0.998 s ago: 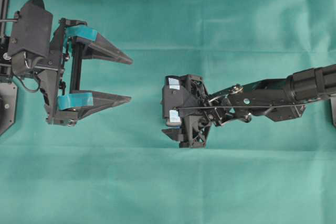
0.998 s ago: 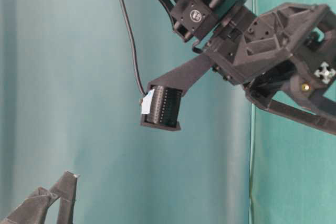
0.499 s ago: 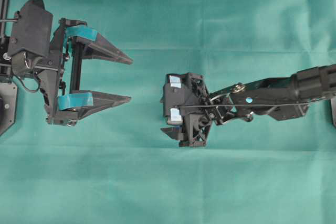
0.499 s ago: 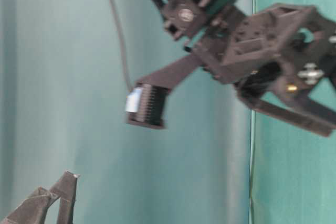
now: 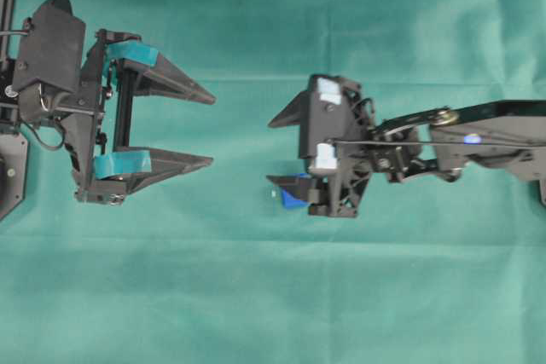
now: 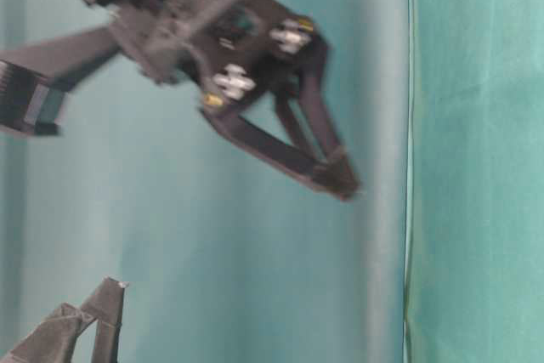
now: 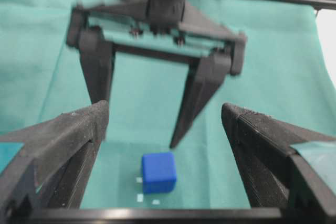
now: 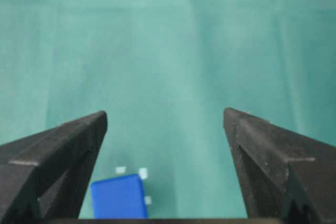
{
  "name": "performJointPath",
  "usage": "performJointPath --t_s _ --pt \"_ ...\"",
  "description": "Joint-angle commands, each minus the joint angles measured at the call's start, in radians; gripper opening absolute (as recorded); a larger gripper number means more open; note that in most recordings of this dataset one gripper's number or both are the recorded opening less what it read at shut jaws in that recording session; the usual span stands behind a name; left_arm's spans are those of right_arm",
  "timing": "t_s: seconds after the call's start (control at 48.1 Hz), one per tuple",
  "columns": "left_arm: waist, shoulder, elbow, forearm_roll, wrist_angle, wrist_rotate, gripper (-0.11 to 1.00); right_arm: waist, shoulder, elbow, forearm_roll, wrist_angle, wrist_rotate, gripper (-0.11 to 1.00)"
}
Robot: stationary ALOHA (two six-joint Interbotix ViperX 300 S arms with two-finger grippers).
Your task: Handover the blue block to the right arm after grasping it with the left arm, then place it in the designated position.
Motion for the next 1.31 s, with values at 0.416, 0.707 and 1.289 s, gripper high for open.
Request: performJointPath --t_s 0.416,0.707,1.289 --pt "-0.003 -0.005 -0.029 0.002 -0.008 0.002 1.00 0.009 -0.244 -0.005 -0.023 0.094 -0.008 0.88" --pt "-0.003 -0.005 -0.031 0.002 -0.008 0.002 1.00 0.009 -0.350 0.029 -0.038 0.092 -0.008 0.87" --pt "-0.003 -0.006 -0.031 0.002 -0.011 0.003 1.00 0.008 -0.436 0.103 -0.066 -0.015 -0.006 0.87"
